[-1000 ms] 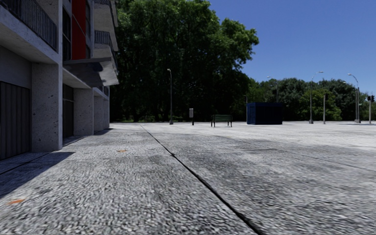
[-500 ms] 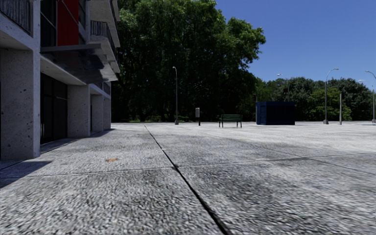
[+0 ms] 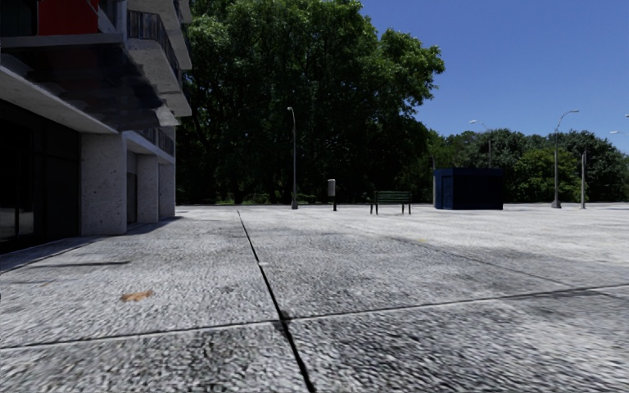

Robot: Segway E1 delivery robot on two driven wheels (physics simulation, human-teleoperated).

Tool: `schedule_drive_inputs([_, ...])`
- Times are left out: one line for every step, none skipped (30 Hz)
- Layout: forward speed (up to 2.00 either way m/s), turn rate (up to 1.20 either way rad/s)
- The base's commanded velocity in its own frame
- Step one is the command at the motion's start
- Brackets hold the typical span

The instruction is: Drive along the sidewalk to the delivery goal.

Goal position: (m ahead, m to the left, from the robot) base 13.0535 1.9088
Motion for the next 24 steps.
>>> schedule_drive_inputs([2.0, 0.0])
schedule_drive_inputs([2.0, 0.0])
schedule_drive_inputs([2.0, 0.0])
schedule_drive_inputs([2.0, 0.0])
schedule_drive_inputs([2.0, 0.0])
schedule_drive_inputs([2.0, 0.0])
schedule_drive_inputs([2.0, 0.0])
schedule_drive_inputs([2.0, 0.0])
schedule_drive_inputs([2.0, 0.0])
schedule_drive_inputs([2.0, 0.0])
schedule_drive_inputs([2.0, 0.0])
schedule_drive_inputs([2.0, 0.0])
schedule_drive_inputs([2.0, 0.03])
schedule_drive_inputs([2.0, 0.11])
schedule_drive_inputs([2.0, 0.15])
schedule_drive_inputs([2.0, 0.2])
schedule_drive_inputs([2.0, 0.2])
schedule_drive_inputs([2.0, 0.23])
schedule_drive_inputs([2.0, 0.24])
schedule_drive_inputs([2.0, 0.25])
schedule_drive_inputs([2.0, 0.25])
schedule_drive_inputs([2.0, 0.25])
schedule_drive_inputs([2.0, 0.25])
schedule_drive_inputs([2.0, 0.25])
